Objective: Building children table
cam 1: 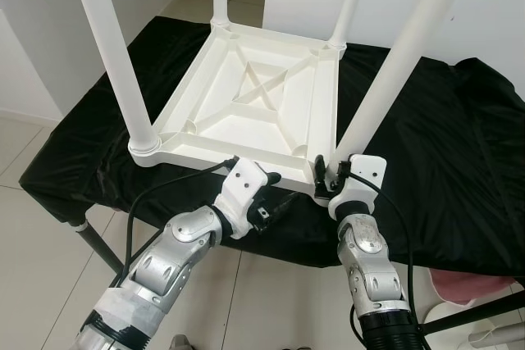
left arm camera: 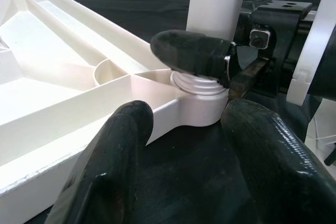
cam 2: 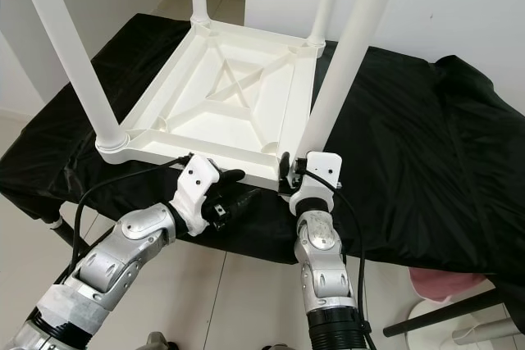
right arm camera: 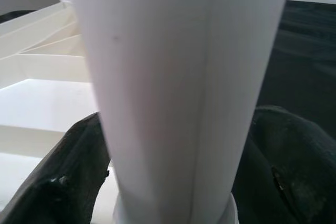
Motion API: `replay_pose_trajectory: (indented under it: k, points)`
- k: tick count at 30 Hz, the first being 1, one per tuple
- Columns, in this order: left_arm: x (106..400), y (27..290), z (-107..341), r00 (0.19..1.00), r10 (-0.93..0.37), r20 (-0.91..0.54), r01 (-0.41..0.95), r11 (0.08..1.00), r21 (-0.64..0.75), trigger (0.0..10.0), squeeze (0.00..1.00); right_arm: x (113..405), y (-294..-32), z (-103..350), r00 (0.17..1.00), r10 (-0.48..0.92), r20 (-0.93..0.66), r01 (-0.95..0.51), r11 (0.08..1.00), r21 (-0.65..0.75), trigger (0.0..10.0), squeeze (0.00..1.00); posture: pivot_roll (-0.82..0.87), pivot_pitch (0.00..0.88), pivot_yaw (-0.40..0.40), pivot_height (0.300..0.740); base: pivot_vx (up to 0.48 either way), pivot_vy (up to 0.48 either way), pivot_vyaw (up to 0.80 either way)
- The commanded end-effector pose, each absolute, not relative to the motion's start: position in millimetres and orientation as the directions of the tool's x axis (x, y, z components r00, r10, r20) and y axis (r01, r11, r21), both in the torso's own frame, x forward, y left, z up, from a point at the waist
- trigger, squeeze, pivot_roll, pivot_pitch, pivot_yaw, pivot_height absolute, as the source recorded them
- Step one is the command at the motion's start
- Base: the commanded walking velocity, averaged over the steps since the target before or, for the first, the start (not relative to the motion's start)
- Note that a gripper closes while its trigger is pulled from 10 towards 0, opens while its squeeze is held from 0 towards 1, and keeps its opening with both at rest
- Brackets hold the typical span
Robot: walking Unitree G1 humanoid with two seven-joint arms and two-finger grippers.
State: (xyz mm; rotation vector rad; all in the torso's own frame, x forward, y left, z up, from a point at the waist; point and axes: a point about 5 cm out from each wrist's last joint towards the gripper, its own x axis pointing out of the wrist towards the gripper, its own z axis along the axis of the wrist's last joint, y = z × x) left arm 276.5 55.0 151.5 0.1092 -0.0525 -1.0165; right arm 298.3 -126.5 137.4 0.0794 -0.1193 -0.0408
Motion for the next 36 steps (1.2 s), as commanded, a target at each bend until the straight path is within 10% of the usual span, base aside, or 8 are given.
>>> replay_pose_trajectory:
  k: [1, 5, 6, 7, 21, 22, 24, 36]
  points:
    - [275, 55, 150, 0.461, -0.887, -0.028, 0.882, 0.454, 0.128, 10.0, 0.0, 294, -126, 134, 0.994, -0.026, 0.11, 0.017, 0.997, 0.078, 10.0, 1.0, 0.01, 0.043, -0.055, 0.74, 0.0, 0.0, 0.0]
    - [275, 56, 150, 0.462, -0.887, -0.027, 0.881, 0.455, 0.129, 10.0, 0.0, 294, -132, 135, 0.993, -0.013, 0.114, 0.005, 0.998, 0.069, 10.0, 1.0, 0.01, 0.044, -0.054, 0.74, 0.0, 0.0, 0.0]
    - [275, 56, 151, 0.464, -0.886, -0.026, 0.88, 0.457, 0.131, 10.0, 0.0, 293, -138, 137, 0.992, 0.013, 0.122, -0.02, 0.998, 0.053, 10.0, 0.21, 0.01, 0.045, -0.054, 0.74, 0.0, 0.0, 0.0]
    - [275, 57, 151, 0.465, -0.885, -0.026, 0.879, 0.458, 0.131, 10.0, 0.0, 293, -143, 139, 0.991, 0.049, 0.125, -0.055, 0.997, 0.045, 10.0, 0.0, 0.01, 0.046, -0.052, 0.74, 0.0, 0.0, 0.0]
    - [278, 58, 153, 0.47, -0.882, -0.025, 0.875, 0.463, 0.14, 10.0, 0.0, 305, -161, 149, 0.911, 0.387, 0.144, -0.376, 0.921, -0.098, 10.0, 0.0, 0.0, 0.051, -0.043, 0.74, 0.0, 0.0, 0.0]
    - [278, 58, 153, 0.471, -0.882, -0.024, 0.875, 0.463, 0.14, 10.0, 0.0, 306, -163, 147, 0.897, 0.424, 0.125, -0.411, 0.904, -0.117, 4.6, 0.0, 0.01, 0.055, -0.039, 0.74, 0.0, 0.0, 0.0]
    - [277, 58, 153, 0.471, -0.882, -0.024, 0.875, 0.463, 0.14, 10.0, 0.0, 307, -165, 145, 0.887, 0.447, 0.111, -0.434, 0.892, -0.123, 0.3, 0.0, 0.01, 0.057, -0.039, 0.74, 0.0, 0.0, 0.0]
    - [279, 63, 154, 0.473, -0.88, -0.039, 0.874, 0.463, 0.148, 10.0, 0.0, 315, -174, 132, 0.866, 0.499, 0.041, -0.492, 0.863, -0.114, 1.6, 0.0, 0.01, 0.085, -0.03, 0.74, 0.0, 0.0, 0.0]
